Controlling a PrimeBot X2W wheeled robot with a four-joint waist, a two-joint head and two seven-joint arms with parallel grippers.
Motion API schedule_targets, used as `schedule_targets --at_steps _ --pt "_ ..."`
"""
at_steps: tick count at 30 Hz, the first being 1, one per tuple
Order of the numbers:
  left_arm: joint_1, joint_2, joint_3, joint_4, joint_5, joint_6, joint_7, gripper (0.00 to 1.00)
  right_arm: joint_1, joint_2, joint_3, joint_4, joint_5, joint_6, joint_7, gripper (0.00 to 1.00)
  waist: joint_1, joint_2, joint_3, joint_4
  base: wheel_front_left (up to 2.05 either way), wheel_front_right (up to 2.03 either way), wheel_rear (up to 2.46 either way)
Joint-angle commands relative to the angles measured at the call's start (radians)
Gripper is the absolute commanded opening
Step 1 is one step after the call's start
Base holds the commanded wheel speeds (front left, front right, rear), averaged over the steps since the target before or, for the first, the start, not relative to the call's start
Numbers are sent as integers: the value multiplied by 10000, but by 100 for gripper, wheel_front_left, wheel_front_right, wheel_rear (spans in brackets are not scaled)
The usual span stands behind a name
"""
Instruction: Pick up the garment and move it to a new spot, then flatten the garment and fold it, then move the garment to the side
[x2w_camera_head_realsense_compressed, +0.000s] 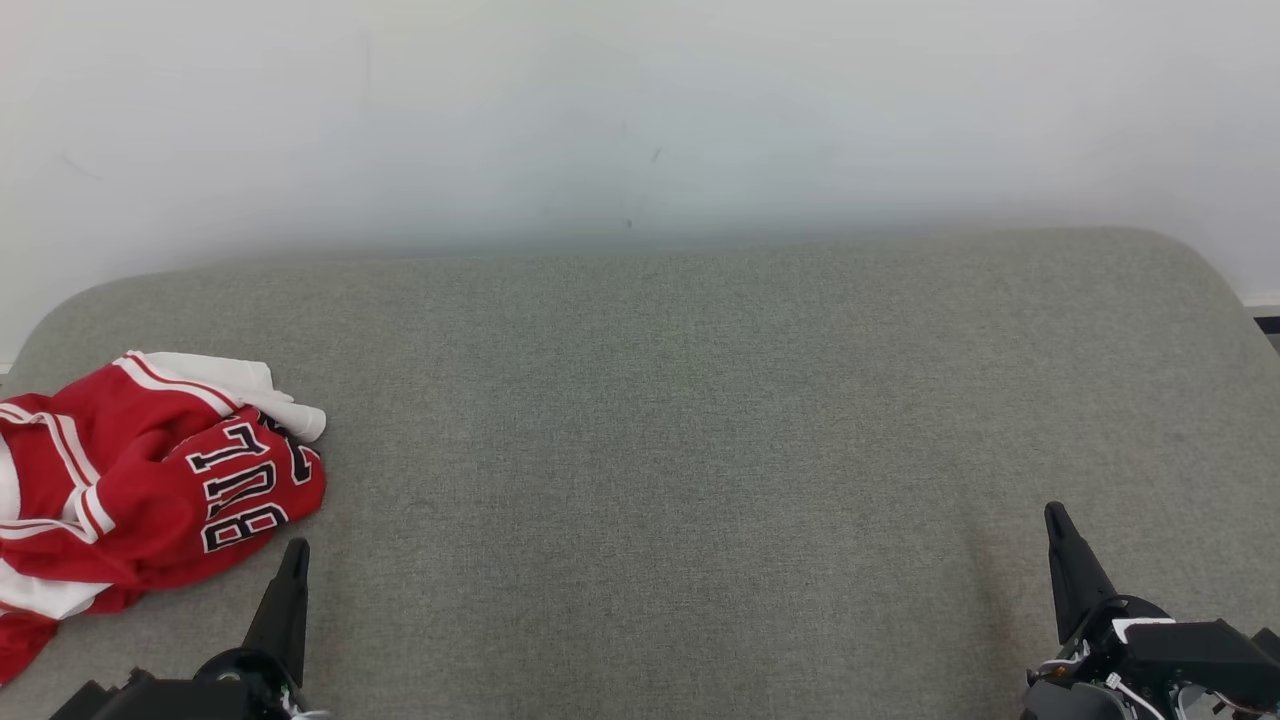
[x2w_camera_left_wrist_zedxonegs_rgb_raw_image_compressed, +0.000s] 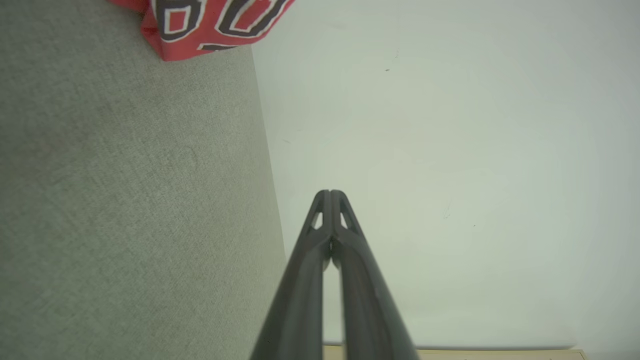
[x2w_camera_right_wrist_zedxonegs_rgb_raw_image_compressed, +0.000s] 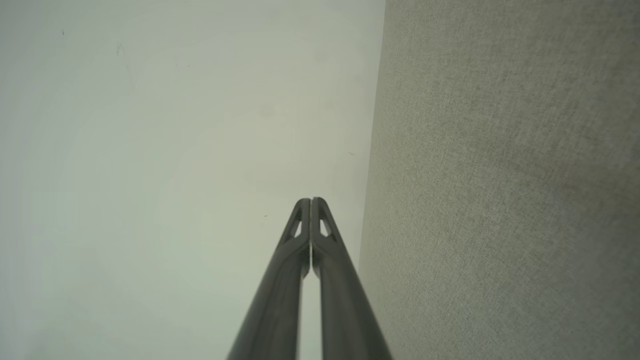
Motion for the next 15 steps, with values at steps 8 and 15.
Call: schedule_targets --at_steps 8,15 --pt "-105 52 27 -29 -44 -16 26 0 -57 7 -7 -19 14 -22 21 0 0 0 0 0 0 0 0" --pt "-105 52 28 -29 -44 -16 26 0 -57 7 -7 -19 14 -22 21 0 0 0 0 0 0 0 0"
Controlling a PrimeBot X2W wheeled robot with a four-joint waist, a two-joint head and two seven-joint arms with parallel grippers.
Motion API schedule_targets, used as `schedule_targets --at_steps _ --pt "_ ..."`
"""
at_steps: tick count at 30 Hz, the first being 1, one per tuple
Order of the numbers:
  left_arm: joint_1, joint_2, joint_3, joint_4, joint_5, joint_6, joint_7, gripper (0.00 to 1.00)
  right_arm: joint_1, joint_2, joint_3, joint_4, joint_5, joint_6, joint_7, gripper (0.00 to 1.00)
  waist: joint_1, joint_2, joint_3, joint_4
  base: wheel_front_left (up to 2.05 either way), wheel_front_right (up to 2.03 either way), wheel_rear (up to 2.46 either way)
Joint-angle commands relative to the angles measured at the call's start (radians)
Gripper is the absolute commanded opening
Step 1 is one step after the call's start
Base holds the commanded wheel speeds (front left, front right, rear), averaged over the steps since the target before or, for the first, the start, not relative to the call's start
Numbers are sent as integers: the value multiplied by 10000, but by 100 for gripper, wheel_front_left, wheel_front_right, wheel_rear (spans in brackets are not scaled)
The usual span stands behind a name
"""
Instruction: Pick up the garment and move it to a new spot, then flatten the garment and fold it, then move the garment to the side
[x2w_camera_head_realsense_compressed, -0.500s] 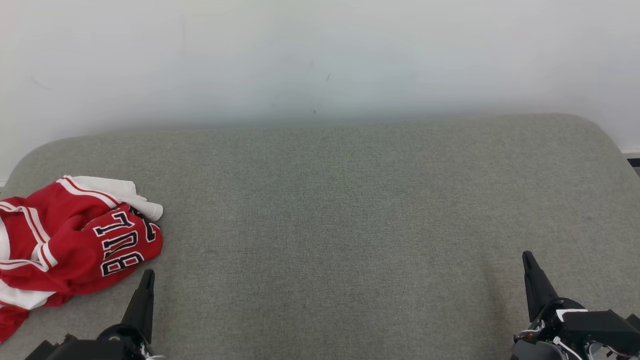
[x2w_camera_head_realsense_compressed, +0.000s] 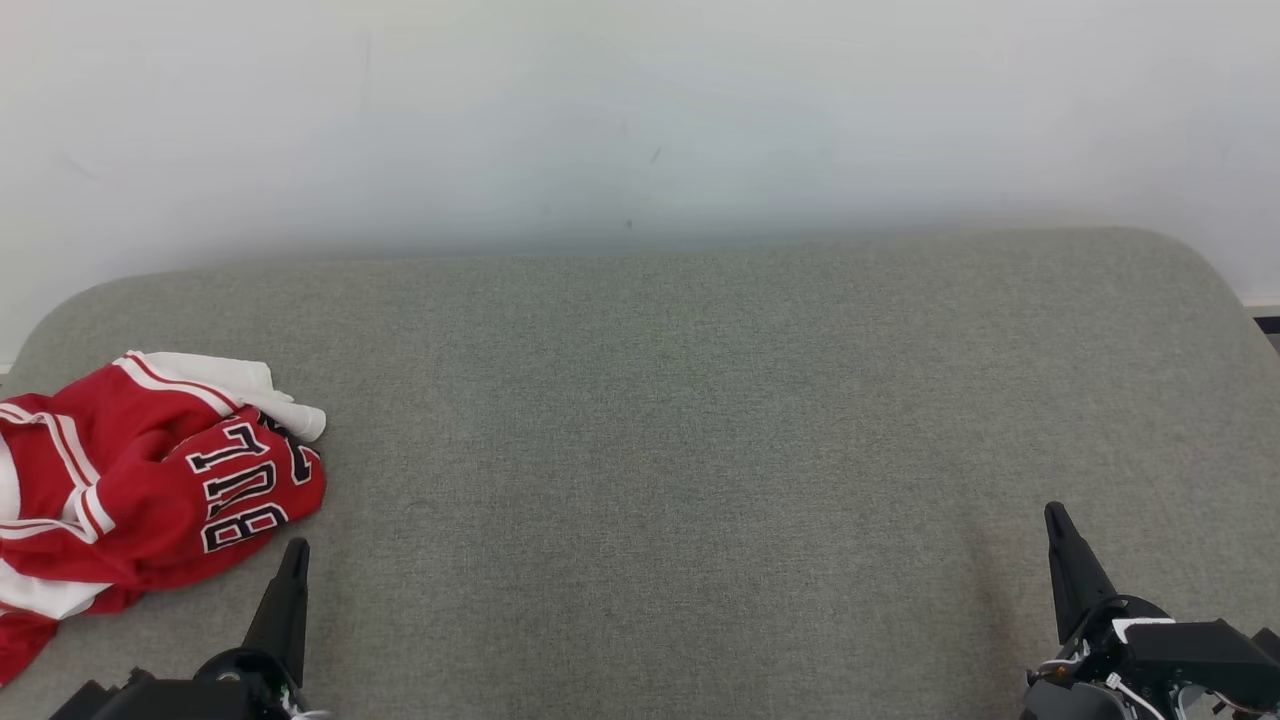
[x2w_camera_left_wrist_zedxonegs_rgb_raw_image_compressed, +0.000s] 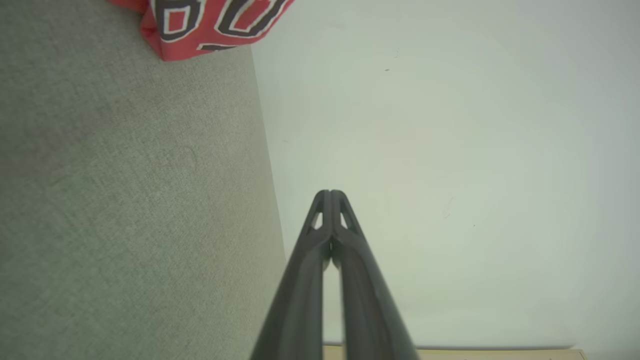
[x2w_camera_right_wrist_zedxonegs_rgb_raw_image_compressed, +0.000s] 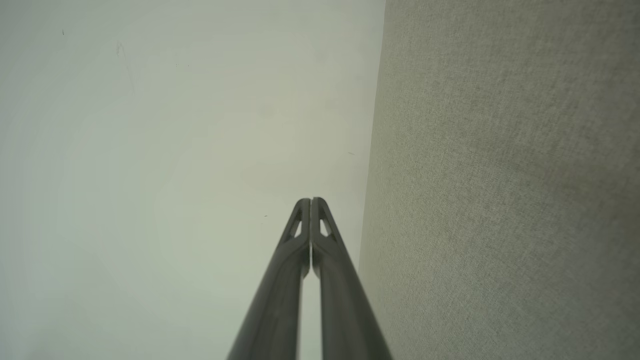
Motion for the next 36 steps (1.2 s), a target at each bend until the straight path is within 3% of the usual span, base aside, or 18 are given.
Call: schedule_targets --at_steps 1,16,17,19,20,21,28,36 --pt "-105 52 26 -29 -44 -4 25 0 -57 7 -7 -19 14 -22 21 0 0 0 0 0 0 0 0" --pt "-105 52 25 -29 -44 -2 26 0 -58 7 -7 -19 14 -22 21 0 0 0 0 0 0 0 0" --pt "6 -8 -5 17 2 2 -3 100 7 4 3 15 3 0 -5 100 0 0 0 0 0 0 0" --pt "133 -50 -25 174 2 -2 -8 100 126 19 15 181 4 0 -11 100 0 0 0 0 0 0 0" --pt "208 -71 -36 251 3 -2 -15 0 202 25 23 261 6 0 -18 0 0 0 0 0 0 0 0" --pt "244 -77 -59 280 5 -2 -44 100 240 28 45 281 18 0 -50 100 0 0 -1 -1 0 0 0" --pt "341 -63 -282 194 141 -1 -406 100 285 14 318 67 -109 -1 -413 100 0 0 -36 -10 0 0 0" --pt "351 -47 -541 278 998 26 -836 100 346 -41 636 -76 -1346 -3 -839 100 0 0 -88 20 0 0 0"
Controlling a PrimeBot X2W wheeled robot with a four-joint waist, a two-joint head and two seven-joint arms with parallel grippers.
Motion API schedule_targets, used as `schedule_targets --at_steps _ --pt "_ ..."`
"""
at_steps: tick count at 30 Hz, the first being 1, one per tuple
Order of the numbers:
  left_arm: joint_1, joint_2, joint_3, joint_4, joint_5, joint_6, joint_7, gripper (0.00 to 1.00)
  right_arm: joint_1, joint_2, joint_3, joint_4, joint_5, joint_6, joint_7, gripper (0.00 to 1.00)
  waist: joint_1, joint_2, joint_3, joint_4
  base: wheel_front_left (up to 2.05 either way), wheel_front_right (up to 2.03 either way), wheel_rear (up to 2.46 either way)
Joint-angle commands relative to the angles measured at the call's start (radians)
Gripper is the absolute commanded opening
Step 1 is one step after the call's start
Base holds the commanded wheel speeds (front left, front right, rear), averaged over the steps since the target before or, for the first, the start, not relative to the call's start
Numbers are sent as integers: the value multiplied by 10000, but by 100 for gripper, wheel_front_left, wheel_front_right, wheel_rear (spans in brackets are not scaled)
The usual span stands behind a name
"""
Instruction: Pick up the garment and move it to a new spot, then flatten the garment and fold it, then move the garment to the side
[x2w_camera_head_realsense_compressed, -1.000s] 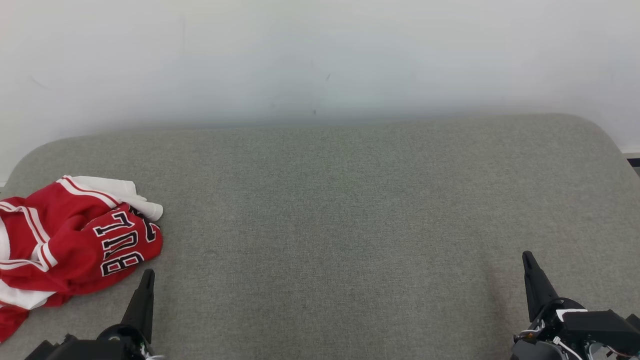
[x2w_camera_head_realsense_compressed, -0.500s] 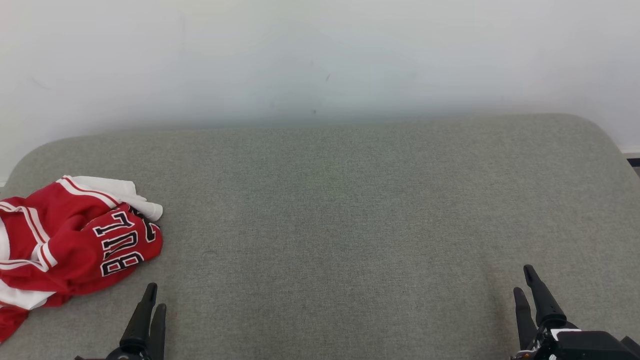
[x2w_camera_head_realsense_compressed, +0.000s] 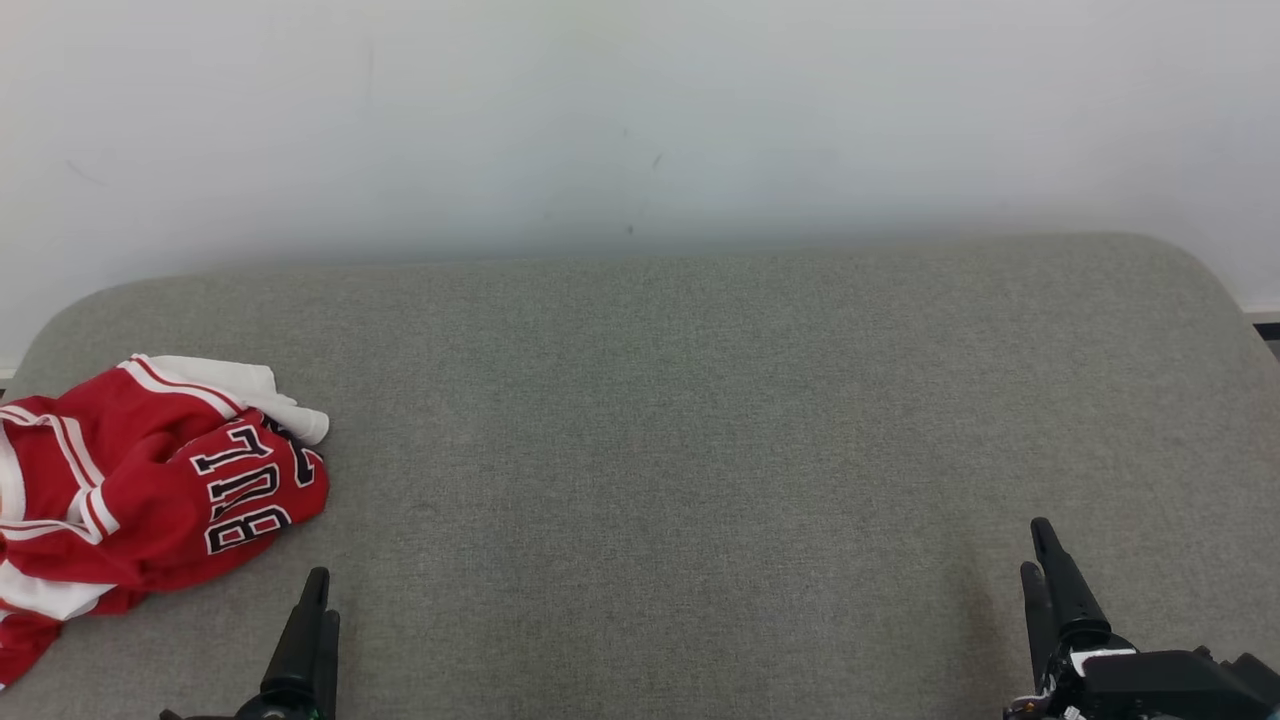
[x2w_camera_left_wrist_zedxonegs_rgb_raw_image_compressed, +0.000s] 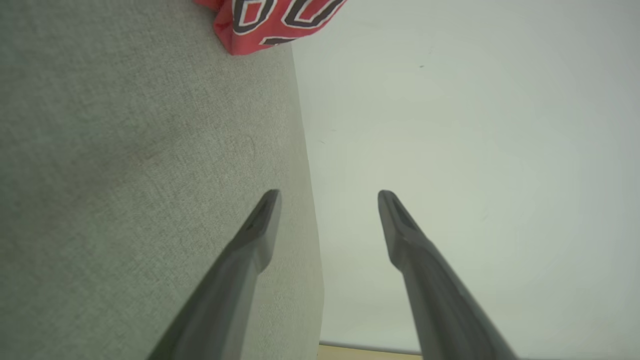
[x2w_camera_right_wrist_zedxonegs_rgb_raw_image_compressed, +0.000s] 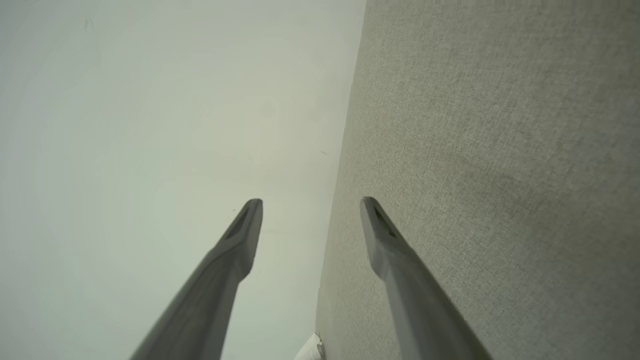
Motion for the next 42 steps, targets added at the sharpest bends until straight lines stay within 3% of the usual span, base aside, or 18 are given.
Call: schedule_targets --at_steps 1,11,42 --pt "-127 58 -68 -124 441 42 -158 100 -95 -49 54 -214 -429 -3 -149 100 0 -1 -9 13 0 0 0" --pt "-191 83 -268 -157 2810 383 -574 100 -90 -4 31 -300 -2177 -5 -566 100 0 -1 -59 71 0 0 0" --pt "78 183 -698 -584 8801 1233 -1603 100 -169 -14 374 104 -7933 -9 -1199 100 0 -1 -168 171 0 0 0"
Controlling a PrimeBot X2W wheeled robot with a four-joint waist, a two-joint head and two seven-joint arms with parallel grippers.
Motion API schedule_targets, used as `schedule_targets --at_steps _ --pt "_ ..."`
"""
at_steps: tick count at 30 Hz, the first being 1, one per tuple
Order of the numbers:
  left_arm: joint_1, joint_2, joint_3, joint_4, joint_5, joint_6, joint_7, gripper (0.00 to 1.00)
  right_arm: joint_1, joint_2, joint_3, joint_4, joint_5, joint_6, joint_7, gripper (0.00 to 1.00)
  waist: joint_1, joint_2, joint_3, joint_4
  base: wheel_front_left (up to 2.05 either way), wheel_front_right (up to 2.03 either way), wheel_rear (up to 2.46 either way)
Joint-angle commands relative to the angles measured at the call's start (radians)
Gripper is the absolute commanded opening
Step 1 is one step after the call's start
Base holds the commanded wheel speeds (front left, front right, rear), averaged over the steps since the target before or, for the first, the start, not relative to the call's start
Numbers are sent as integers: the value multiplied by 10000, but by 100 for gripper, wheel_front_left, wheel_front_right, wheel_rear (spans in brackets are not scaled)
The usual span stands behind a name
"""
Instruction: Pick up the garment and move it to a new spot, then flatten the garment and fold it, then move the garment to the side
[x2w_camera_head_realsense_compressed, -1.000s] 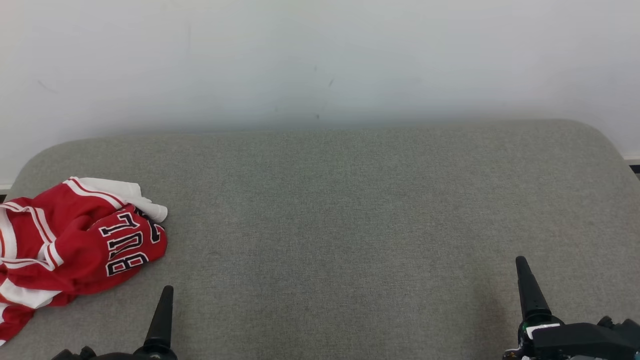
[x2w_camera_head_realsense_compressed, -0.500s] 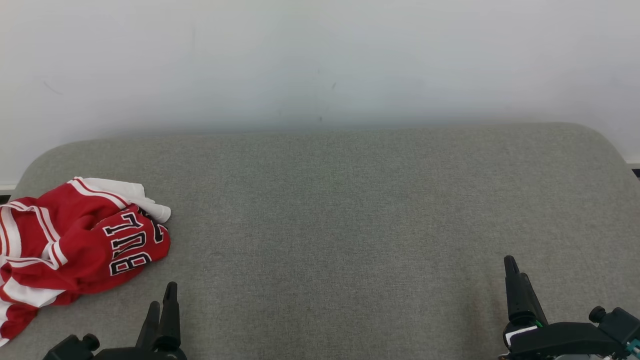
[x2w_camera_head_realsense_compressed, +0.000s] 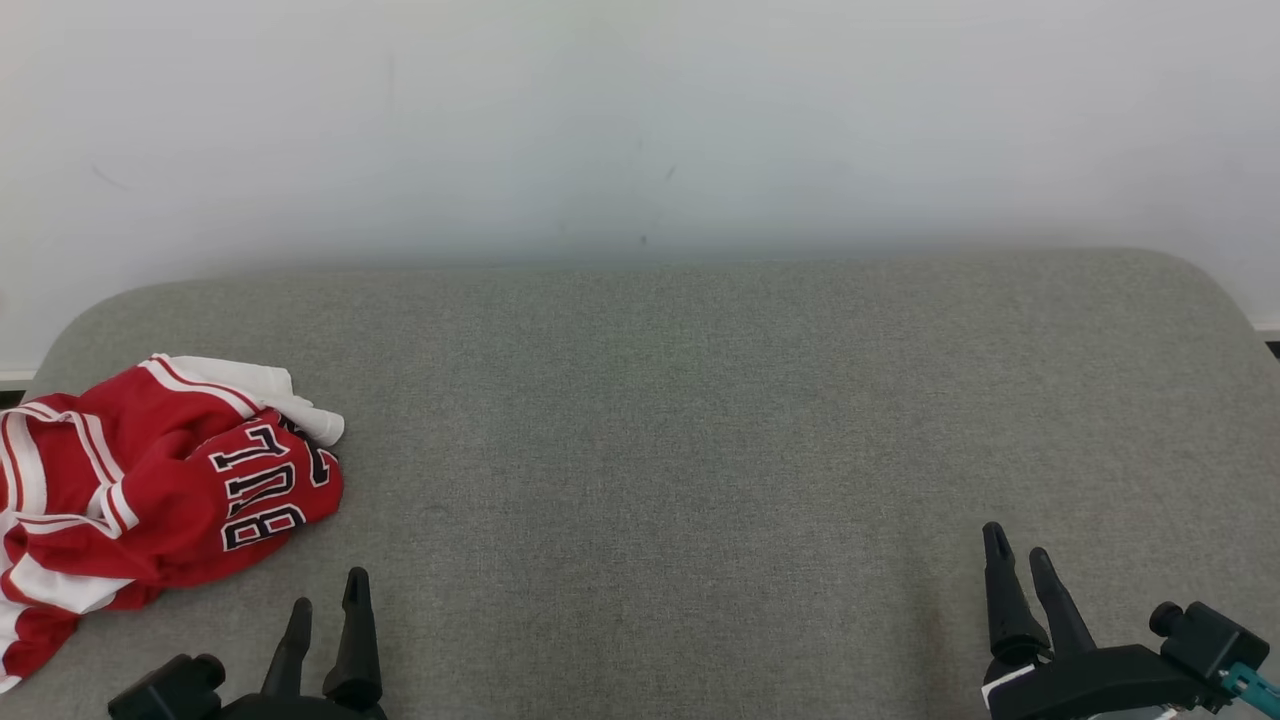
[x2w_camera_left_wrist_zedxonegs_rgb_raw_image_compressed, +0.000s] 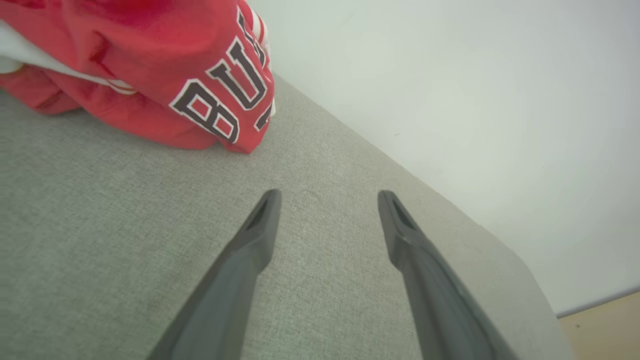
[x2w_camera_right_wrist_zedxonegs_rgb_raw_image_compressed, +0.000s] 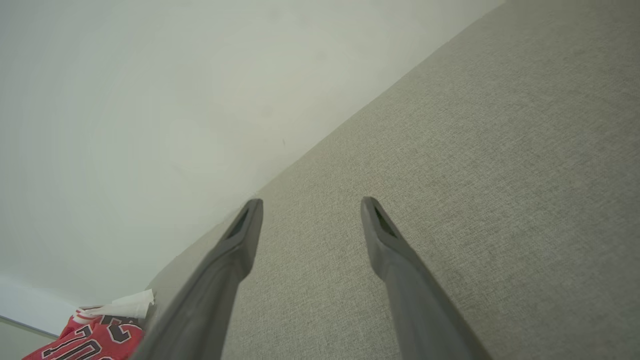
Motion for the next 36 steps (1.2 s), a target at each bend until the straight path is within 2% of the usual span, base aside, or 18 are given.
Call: schedule_targets --at_steps 1,16,36 --pt "-42 100 -38 -107 437 60 -129 100 -172 -35 44 -67 -431 -10 19 100 0 0 -5 2 0 0 0" --pt "-115 339 -444 -78 2481 364 -544 100 -241 -40 126 -9 -2112 -12 75 100 0 0 -50 88 0 0 0" --pt "-79 443 -700 -309 4078 571 -986 100 -223 -45 248 186 -3856 -15 -128 100 0 0 -152 142 0 0 0"
